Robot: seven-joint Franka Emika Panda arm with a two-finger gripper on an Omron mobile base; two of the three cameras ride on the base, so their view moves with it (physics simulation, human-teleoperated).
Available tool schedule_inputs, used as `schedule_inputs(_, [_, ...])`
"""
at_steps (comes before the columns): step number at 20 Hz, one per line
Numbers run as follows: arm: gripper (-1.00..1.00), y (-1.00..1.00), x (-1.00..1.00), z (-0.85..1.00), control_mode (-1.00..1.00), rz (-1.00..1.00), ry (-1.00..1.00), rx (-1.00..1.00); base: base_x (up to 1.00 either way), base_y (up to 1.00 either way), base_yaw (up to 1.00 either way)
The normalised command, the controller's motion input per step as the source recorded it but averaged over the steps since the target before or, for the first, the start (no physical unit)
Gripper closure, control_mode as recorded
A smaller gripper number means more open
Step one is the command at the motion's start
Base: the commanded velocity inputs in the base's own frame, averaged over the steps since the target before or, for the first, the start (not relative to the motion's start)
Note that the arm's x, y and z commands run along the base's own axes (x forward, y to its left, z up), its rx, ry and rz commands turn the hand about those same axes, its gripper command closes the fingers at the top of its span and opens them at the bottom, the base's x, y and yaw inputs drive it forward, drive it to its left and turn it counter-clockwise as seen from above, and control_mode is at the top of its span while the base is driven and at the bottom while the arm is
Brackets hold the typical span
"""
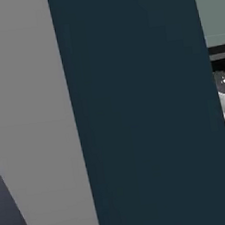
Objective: Move the hot dog bun to the plate on the dining table and place the condiment next to that plate. Then navigate to the fridge and take the sausage and place it on the plate as well.
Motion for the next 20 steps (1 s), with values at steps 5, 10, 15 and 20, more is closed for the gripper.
schedule_inputs(5, [1.00,0.00,0.00,0.00,1.00,0.00,0.00,0.00,-1.00,-0.14,-0.07])
schedule_inputs(10, [1.00,0.00,0.00,0.00,1.00,0.00,0.00,0.00,-1.00,-0.40,-0.07])
schedule_inputs(15, [1.00,0.00,0.00,0.00,1.00,0.00,0.00,0.00,-1.00,-0.88,-0.01])
schedule_inputs(20, [1.00,0.00,0.00,0.00,1.00,0.00,0.00,0.00,-1.00,-0.87,0.00])
